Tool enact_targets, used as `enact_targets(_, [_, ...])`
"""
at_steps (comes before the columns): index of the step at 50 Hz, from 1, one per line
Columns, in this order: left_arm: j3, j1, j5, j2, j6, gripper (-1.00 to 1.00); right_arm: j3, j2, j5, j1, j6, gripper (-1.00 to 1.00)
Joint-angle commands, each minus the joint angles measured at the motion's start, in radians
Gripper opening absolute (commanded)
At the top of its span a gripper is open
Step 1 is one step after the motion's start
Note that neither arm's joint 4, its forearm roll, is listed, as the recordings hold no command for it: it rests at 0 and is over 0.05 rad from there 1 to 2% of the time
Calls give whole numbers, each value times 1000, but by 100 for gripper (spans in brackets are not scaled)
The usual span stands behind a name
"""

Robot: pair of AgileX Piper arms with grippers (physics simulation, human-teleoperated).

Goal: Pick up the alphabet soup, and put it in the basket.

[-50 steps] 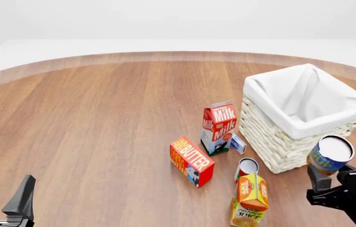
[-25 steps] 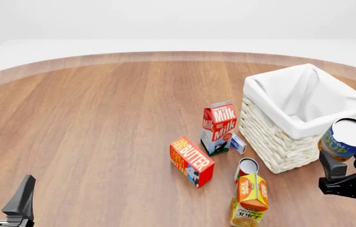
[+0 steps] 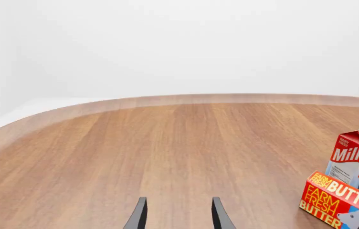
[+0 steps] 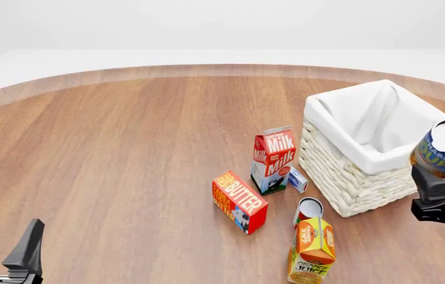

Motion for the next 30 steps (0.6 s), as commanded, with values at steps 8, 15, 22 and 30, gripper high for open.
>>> enact_targets(8, [0, 0, 0, 0, 0, 100, -110, 54, 18, 0, 23, -100])
enact_targets(15, [0, 0, 0, 0, 0, 100, -150, 104, 14, 8, 8, -100])
enact_targets(22, [0, 0, 0, 0, 0, 100, -176, 150, 3, 13, 3, -100])
enact_targets(30, [0, 0, 0, 0, 0, 100, -221, 202, 1, 19, -8, -100])
